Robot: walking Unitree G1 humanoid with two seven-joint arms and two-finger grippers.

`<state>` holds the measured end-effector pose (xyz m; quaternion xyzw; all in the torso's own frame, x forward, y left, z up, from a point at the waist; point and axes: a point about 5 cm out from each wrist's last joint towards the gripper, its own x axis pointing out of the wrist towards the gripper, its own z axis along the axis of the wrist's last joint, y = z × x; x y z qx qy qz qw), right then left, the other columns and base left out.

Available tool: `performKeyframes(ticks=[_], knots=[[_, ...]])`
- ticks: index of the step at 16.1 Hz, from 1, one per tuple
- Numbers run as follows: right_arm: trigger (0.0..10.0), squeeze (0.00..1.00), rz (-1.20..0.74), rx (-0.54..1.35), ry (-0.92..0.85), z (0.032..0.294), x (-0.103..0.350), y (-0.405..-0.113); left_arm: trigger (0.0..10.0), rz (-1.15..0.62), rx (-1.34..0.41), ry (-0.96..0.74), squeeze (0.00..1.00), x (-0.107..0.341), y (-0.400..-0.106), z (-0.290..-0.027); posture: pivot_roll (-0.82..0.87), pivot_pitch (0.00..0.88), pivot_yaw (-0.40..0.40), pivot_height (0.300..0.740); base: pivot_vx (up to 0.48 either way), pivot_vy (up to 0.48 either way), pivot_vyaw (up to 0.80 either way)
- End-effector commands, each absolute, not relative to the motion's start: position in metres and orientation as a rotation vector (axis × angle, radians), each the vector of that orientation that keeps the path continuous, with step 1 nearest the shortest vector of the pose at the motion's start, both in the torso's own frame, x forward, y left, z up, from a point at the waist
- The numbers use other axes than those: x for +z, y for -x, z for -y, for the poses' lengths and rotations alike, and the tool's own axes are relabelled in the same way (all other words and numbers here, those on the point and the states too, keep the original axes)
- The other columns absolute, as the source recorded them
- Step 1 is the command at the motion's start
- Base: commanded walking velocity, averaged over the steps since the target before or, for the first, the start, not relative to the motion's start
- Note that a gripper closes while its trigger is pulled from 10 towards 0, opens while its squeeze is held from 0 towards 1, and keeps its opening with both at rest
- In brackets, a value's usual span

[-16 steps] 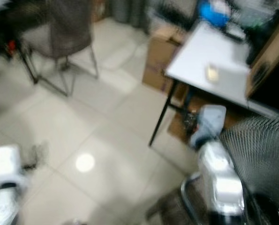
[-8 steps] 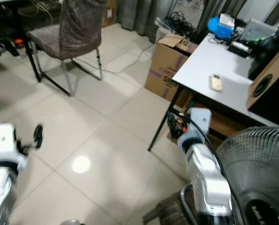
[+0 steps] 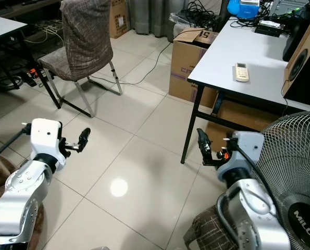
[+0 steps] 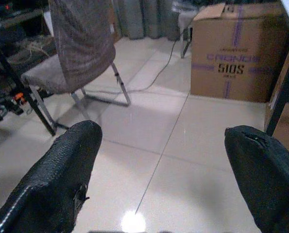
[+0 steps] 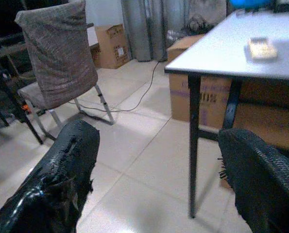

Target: Move the pillow to the sofa from floor

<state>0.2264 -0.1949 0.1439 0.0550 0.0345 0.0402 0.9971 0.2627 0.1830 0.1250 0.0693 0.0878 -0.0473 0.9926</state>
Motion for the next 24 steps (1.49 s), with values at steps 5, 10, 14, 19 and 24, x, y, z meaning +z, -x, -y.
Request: performKeyframes(ticks=[5, 10, 14, 19, 24], knots=[[10.0, 1.0, -0.012, 0.087, -0.064, 0.21, 0.162, -0.218, 10.0, -0.177, -0.139, -0.147, 1.0, 0.119, -0.259, -0.171, -0.11, 0.0, 0.058, 0.74, 0.0, 0.0, 0.0], [10.0, 1.0, -0.114, 0.008, -0.035, 0.203, 0.126, -0.217, 10.0, -0.093, -0.162, -0.178, 1.0, 0.128, -0.262, -0.167, -0.14, 0.0, 0.077, 0.74, 0.0, 0.0, 0.16], [10.0, 1.0, -0.09, 0.072, -0.07, 0.192, 0.126, -0.232, 10.0, -0.107, -0.144, -0.142, 1.0, 0.12, -0.264, -0.158, -0.14, 0.0, 0.096, 0.74, 0.0, 0.0, 0.8], [10.0, 1.0, -0.083, 0.151, -0.022, 0.181, 0.122, -0.245, 10.0, -0.127, -0.083, -0.161, 1.0, 0.117, -0.262, -0.168, -0.1, 0.0, 0.063, 0.74, 0.0, 0.0, 0.8], [10.0, 1.0, -0.065, 0.118, 0.017, 0.179, 0.121, -0.259, 10.0, -0.131, -0.009, -0.187, 1.0, 0.115, -0.258, -0.178, -0.03, 0.0, 0.006, 0.74, 0.0, 0.0, 0.8]])
